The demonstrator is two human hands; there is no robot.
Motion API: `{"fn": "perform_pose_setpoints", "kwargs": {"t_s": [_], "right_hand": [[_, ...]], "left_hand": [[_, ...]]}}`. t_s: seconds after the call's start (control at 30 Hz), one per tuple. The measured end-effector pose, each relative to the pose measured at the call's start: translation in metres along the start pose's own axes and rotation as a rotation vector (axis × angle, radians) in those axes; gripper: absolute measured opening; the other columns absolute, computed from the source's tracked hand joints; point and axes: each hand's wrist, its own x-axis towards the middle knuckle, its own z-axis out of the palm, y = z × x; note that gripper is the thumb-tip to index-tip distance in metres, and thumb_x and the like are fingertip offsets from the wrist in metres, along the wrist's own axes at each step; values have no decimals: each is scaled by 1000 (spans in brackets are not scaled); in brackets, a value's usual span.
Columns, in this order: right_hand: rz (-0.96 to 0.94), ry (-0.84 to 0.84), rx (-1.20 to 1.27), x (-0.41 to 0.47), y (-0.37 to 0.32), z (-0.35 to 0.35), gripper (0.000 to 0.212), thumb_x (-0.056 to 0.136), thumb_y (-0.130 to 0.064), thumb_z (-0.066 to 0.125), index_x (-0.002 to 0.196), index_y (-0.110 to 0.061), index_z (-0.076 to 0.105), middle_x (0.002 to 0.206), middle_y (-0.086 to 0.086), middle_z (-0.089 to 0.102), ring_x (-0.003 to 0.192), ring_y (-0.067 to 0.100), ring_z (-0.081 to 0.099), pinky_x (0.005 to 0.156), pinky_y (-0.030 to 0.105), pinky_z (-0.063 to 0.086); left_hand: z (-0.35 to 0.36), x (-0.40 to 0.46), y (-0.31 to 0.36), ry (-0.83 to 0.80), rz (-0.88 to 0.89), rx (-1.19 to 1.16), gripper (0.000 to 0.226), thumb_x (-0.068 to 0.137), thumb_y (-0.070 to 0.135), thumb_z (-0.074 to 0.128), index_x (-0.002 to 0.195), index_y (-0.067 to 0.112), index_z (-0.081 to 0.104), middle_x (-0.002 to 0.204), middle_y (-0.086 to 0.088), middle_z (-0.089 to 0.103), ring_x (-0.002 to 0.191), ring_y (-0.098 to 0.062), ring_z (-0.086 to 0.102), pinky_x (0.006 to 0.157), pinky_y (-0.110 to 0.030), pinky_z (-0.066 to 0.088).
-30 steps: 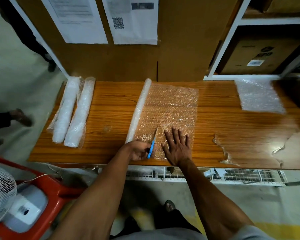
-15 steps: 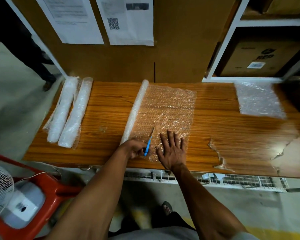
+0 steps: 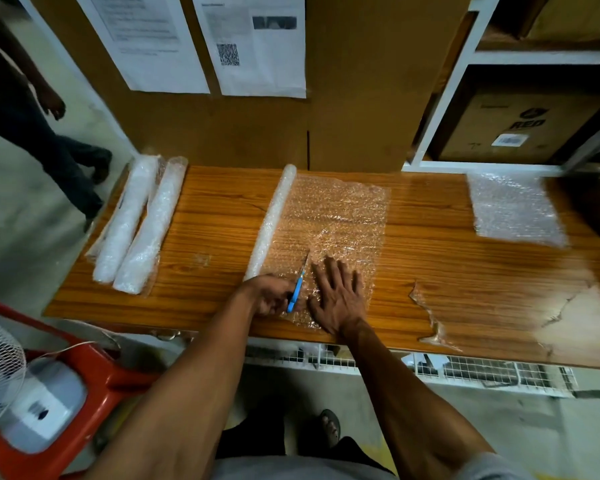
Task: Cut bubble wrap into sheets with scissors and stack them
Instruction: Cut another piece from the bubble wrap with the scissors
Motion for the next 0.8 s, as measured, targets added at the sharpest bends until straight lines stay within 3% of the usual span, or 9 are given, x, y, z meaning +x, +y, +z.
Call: {"fn": "perform_pose_setpoints", "kwargs": {"t_s": [0.2,0.3,0.33,0.4,0.47,0.5,0.67,0.8], "right_hand": [[6,-35,2,11,4,-3,71,102,-72,6,165,-41,-8,171,4,-25,158,33,-20,123,57,-17],[22,-42,6,16,5,-3,71,102,-72,8,166,-43,-1,173,3,-21,159,31,-18,123,56,-17],[26,-40,8,17,5,-3,70,102,-72,9,166,-43,1,173,3,-19,159,31,-17,123,57,-16],[28,-28,8,18,4,-1,70,103,-71,12,166,-44,4,173,3,-17,160,30,-16,125,58,-14],[29,-20,18,19,5,-2,68,104,-69,15,166,-43,7,173,2,-15,160,29,-15,126,59,-10],[29,-14,27,18,4,-3,66,104,-66,17,166,-43,9,174,1,-13,160,28,-14,127,59,-8],[27,9,36,16,6,-4,63,105,-59,17,166,-44,10,175,0,-8,161,25,-12,129,58,-3],[28,15,29,15,7,-3,64,105,-60,17,166,-42,12,176,0,-5,162,25,-8,129,58,-1]], "left_hand": [[-7,8,11,24,25,47,21,103,27,63,95,8,66,73,-10,75,45,-8,51,47,-18,38],[-7,7,17,14,37,48,21,104,27,61,94,9,65,75,-10,74,42,-6,56,40,-15,39],[-7,11,17,4,37,32,20,104,26,61,95,8,66,79,-12,74,47,-8,61,39,-14,40],[-6,20,17,-3,41,-16,16,102,23,63,99,7,68,87,-14,75,74,-17,73,39,-15,43],[-6,26,18,-15,40,-31,15,99,19,67,102,5,69,91,-14,76,100,-28,74,39,-16,44],[-5,26,20,-15,46,-38,14,98,17,69,101,4,70,94,-15,76,103,-30,74,39,-16,43],[-3,26,26,18,103,6,11,95,8,72,90,0,67,97,-22,75,53,-10,67,41,-14,37],[-4,24,30,-7,84,-53,10,95,5,71,98,-4,67,85,-18,73,62,-17,75,39,-12,36]]}}
